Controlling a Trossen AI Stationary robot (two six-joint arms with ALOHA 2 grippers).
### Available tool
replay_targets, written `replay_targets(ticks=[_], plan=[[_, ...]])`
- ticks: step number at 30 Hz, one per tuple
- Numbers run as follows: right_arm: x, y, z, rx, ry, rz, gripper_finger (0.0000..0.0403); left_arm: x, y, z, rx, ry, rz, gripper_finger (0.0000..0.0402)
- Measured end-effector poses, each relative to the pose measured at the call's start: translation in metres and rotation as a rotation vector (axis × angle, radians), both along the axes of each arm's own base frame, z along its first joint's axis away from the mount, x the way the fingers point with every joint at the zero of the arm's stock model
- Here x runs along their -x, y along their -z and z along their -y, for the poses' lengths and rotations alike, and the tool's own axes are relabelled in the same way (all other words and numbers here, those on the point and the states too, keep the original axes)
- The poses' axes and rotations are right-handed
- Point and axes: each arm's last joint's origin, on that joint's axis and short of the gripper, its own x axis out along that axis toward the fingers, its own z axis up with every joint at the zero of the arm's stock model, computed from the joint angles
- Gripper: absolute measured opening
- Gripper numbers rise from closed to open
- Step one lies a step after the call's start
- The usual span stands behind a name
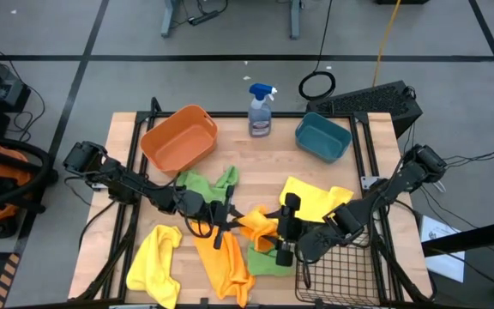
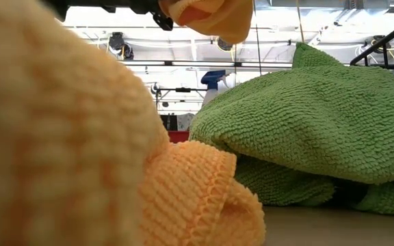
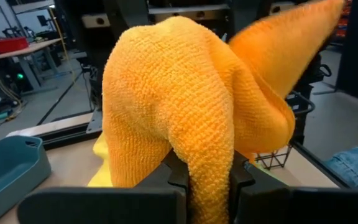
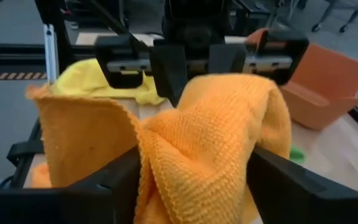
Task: Sort microfiber towel by color & place in baskets
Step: Put the top center orange microfiber towel into the blue bin
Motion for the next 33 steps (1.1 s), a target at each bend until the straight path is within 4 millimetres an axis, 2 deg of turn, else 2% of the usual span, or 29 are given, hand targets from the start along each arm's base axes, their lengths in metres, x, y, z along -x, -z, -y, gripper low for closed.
replay_targets(ticks=[4, 11, 13, 16, 20, 26, 29, 33], plan=[[-0.002, -0.002, 0.000, 0.000, -0.027, 0.012, 0.0172, 0.000, 0.000, 0.001, 0.001, 0.019, -0.002, 0.0036], [-0.008, 0.007, -0.002, 0.014, -0.041, -0.015, 0.0035, 0.000, 0.000, 0.001, 0.016, 0.018, -0.007, 0.0037], [-0.008, 0.008, -0.002, 0.022, -0.046, -0.018, 0.0013, 0.000, 0.001, 0.000, 0.054, 0.014, -0.022, 0.0043], [-0.007, 0.005, -0.001, 0.011, -0.040, -0.014, 0.0016, 0.000, 0.001, 0.001, 0.106, 0.016, -0.037, 0.0080], [0.000, -0.003, 0.004, 0.016, -0.038, -0.014, 0.0010, 0.001, 0.003, 0.002, 0.172, 0.017, -0.071, 0.0165], [0.025, -0.024, 0.024, 0.030, 0.022, -0.047, 0.0005, 0.006, -0.007, -0.001, 0.175, -0.009, -0.059, 0.0273], [0.043, -0.034, 0.035, 0.024, 0.048, -0.079, 0.0005, 0.013, -0.015, -0.005, 0.161, -0.060, -0.081, 0.0300], [0.068, -0.045, 0.050, -0.024, 0.063, -0.140, 0.0005, 0.026, -0.027, -0.014, 0.123, -0.163, -0.112, 0.0308]])
